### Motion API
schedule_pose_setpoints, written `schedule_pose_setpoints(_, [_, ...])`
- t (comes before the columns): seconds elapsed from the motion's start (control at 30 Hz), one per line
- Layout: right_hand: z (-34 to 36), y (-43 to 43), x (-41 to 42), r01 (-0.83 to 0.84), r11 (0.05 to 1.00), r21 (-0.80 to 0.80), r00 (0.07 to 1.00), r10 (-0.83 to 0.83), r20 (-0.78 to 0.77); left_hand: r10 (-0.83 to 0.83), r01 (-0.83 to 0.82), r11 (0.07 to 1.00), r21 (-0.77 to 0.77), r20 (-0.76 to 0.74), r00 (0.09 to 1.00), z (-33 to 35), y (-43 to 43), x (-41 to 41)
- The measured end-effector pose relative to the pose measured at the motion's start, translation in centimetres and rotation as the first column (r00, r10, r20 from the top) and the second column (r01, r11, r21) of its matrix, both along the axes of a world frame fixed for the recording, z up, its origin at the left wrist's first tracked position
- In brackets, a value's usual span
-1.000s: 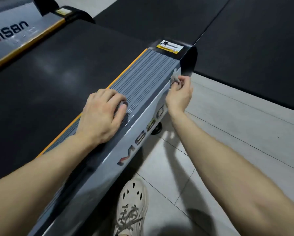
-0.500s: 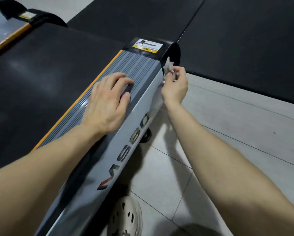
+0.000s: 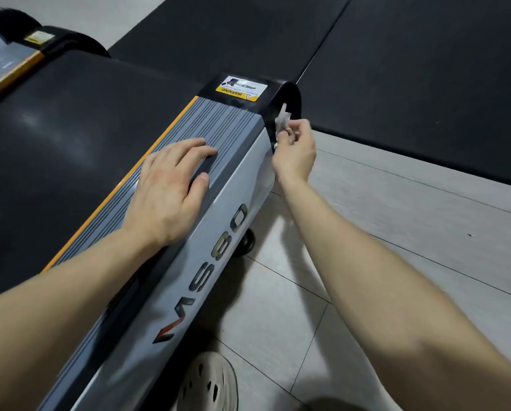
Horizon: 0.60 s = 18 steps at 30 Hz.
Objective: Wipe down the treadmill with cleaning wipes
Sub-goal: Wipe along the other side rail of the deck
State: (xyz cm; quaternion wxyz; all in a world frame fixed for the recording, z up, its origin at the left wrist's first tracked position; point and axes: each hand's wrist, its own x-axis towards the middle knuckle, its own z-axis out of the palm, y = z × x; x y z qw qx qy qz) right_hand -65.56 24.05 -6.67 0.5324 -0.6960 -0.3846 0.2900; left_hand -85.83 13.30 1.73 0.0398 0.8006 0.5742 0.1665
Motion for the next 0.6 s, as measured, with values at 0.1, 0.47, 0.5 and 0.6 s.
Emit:
schedule_pose_setpoints(0.1, [-4.2,-6.5,-2.7,-0.114,0.993,-0.001,0.993,0.114,0.0,0.004,-0.004,1.0,-0.002,0.006,1.0,0.0,0.1,0.0])
schedule_pose_setpoints(0.47, [-9.4,-6.1,-1.9,-0.105,0.974,-0.201,0.985,0.075,-0.153,0.017,-0.017,1.0,0.005,0.012,1.0,-0.1,0.4,0.0])
schedule_pose_setpoints(0.5, [-9.2,-4.5,-1.1,-0.069,0.977,-0.2,0.996,0.055,-0.076,0.013,-0.013,1.0,0.004,0.014,1.0,-0.2,0.5,0.0])
schedule_pose_setpoints(0.6, [-9.3,-5.4,-1.9,-0.095,0.978,-0.185,0.995,0.091,-0.029,0.014,-0.014,1.0,0.006,0.015,1.0,-0.2,0.5,-0.1])
